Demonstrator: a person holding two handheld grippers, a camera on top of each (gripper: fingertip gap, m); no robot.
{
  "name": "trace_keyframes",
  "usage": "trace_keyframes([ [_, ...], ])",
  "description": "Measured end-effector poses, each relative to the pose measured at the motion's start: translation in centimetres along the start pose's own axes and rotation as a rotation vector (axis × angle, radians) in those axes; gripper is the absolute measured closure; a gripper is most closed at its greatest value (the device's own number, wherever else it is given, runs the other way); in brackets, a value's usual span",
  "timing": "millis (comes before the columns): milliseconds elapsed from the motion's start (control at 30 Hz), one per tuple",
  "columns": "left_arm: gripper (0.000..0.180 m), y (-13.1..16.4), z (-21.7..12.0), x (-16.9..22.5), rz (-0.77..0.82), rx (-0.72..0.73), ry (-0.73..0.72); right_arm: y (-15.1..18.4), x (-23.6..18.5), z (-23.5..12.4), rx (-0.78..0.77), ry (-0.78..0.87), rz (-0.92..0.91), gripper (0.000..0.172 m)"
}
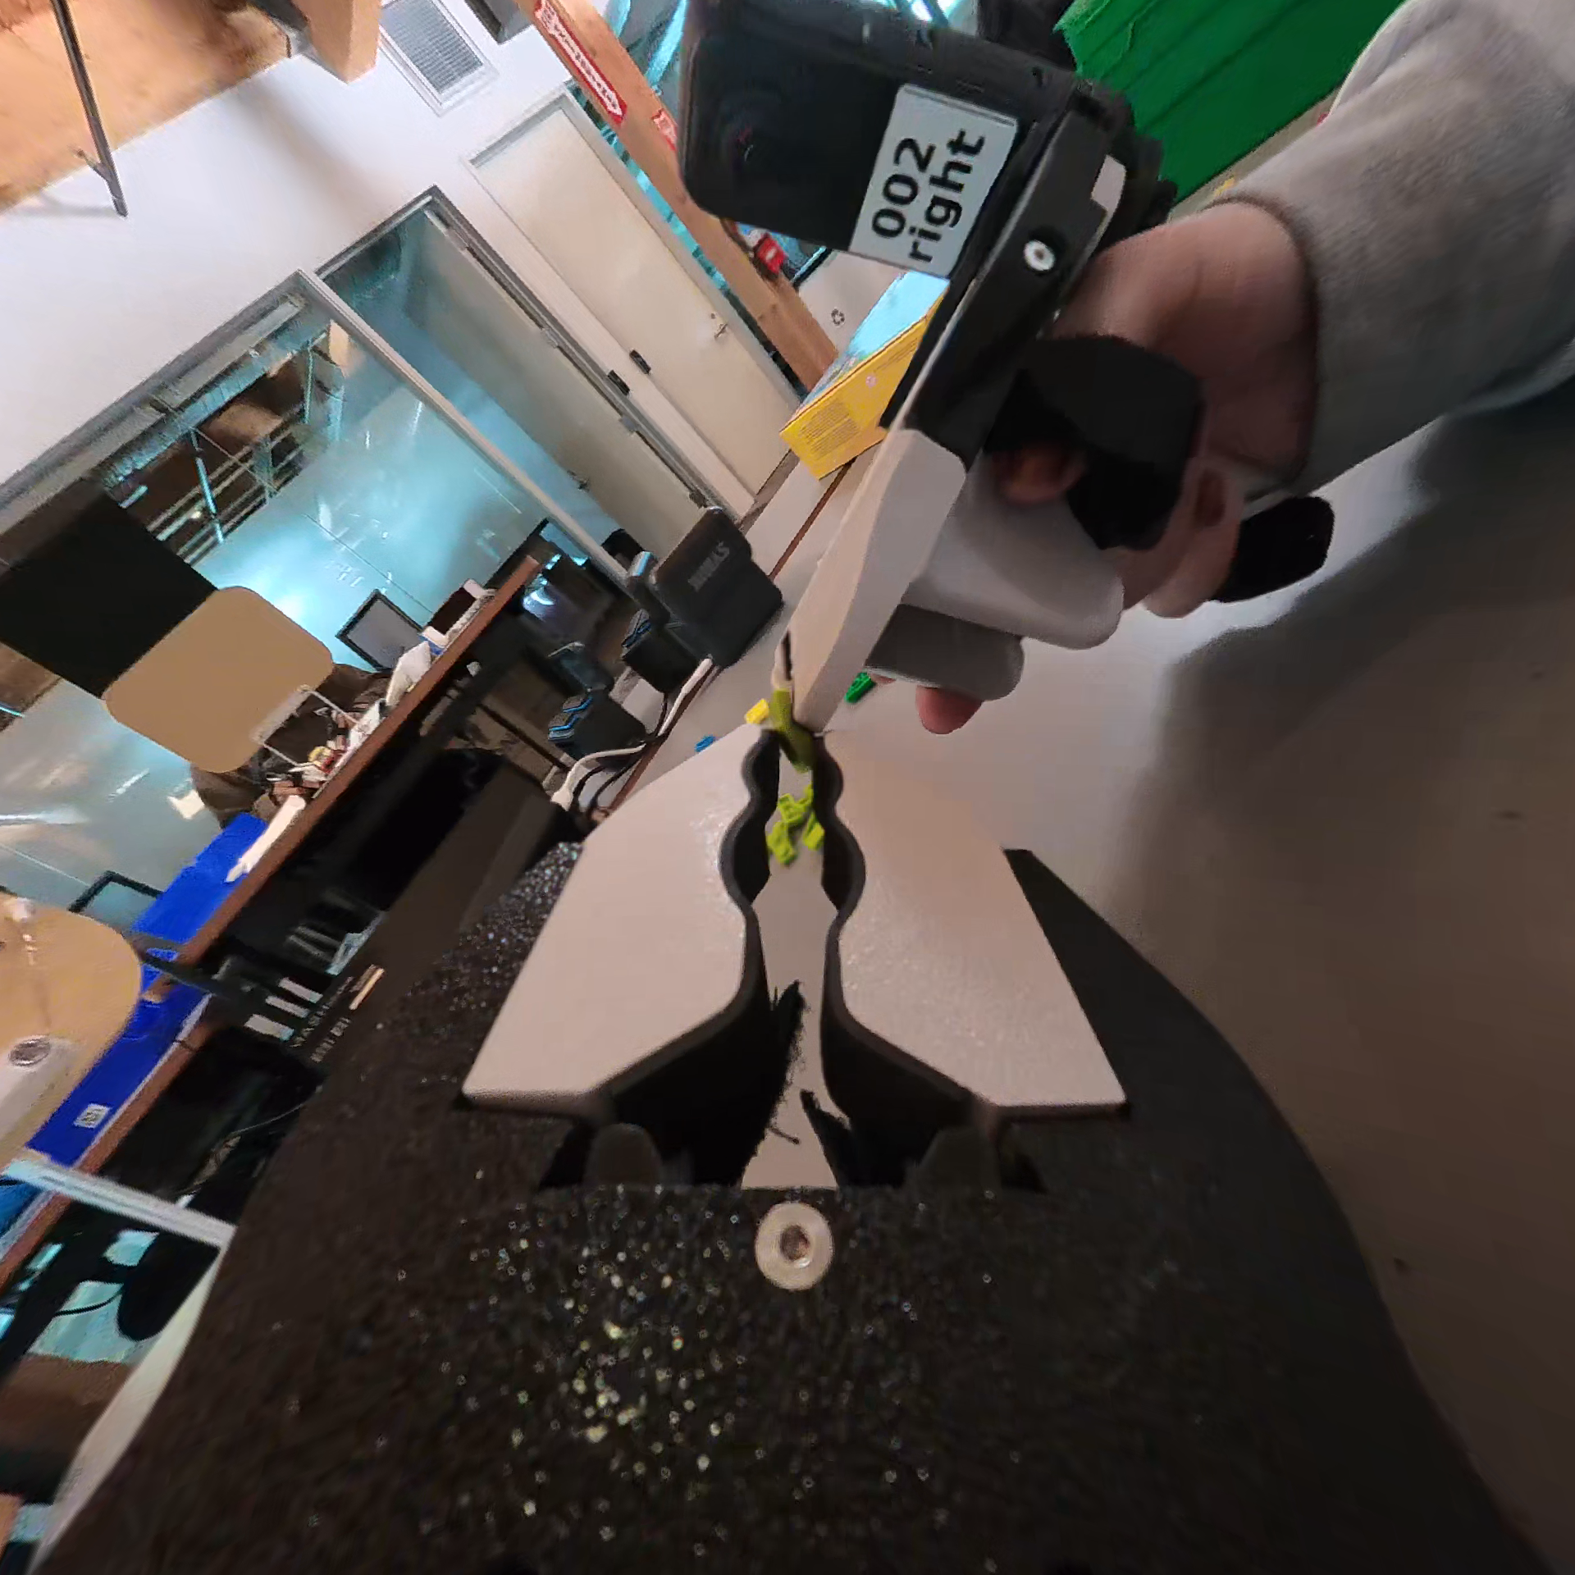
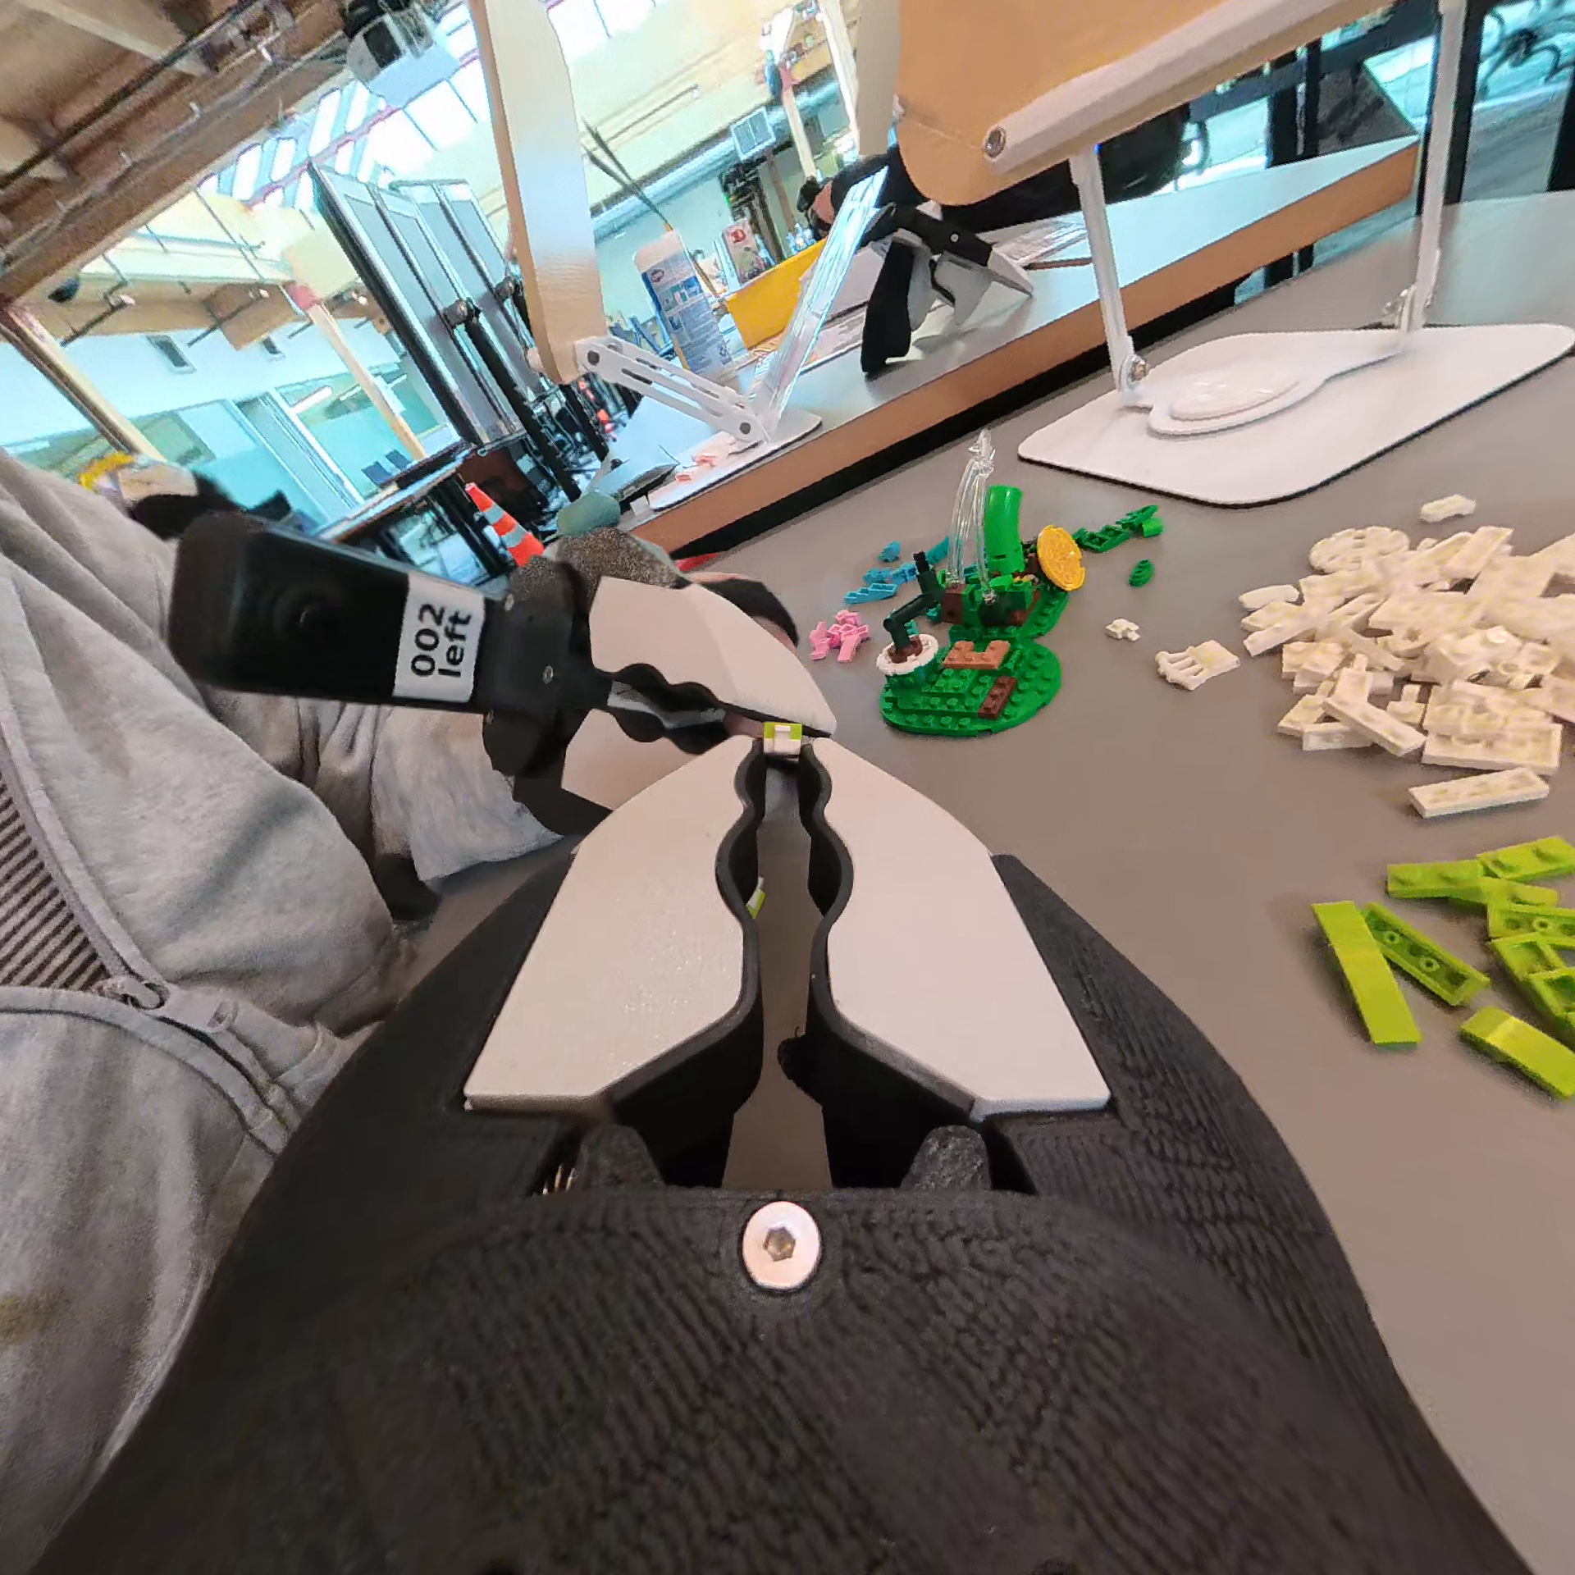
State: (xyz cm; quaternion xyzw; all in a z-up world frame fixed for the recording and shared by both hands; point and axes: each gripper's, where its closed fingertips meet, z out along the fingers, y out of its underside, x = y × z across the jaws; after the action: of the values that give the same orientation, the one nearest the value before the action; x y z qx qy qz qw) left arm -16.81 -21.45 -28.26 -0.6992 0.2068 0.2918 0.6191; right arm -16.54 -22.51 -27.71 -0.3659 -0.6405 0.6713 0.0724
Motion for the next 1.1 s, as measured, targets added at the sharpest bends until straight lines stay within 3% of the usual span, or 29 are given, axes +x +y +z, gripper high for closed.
trace_keyframes([
  [133, 0.176, 0.5, 0.0, 0.5, -0.033, -0.052, 0.075, 0.4, 0.2, 0.1, -0.025, 0.011, -0.005, 0.166],
  [400, 0.178, 1.1, 0.0, 3.0, -0.021, -0.131, 0.248, 3.2, 0.1, -0.9, -0.307, 0.084, -0.304, 0.168],
  [633, 0.178, 1.8, 0.1, 3.1, -0.103, -0.175, 0.269, 3.6, 1.0, -0.8, -0.34, 0.175, -0.391, 0.168],
  [800, 0.178, 1.7, 0.3, 1.1, -0.053, -0.161, 0.112, 3.3, 1.2, -0.2, -0.253, 0.137, -0.106, 0.153],
  [900, 0.178, 1.3, 0.1, 0.1, -0.053, -0.142, 0.054, 2.2, 0.2, 0.5, -0.128, 0.029, 0.087, 0.156],
  [1100, 0.178, 1.2, -0.1, -0.6, -0.039, -0.123, 0.022, 0.0, 0.7, -0.1, 0.037, -0.002, 0.205, 0.164],
])
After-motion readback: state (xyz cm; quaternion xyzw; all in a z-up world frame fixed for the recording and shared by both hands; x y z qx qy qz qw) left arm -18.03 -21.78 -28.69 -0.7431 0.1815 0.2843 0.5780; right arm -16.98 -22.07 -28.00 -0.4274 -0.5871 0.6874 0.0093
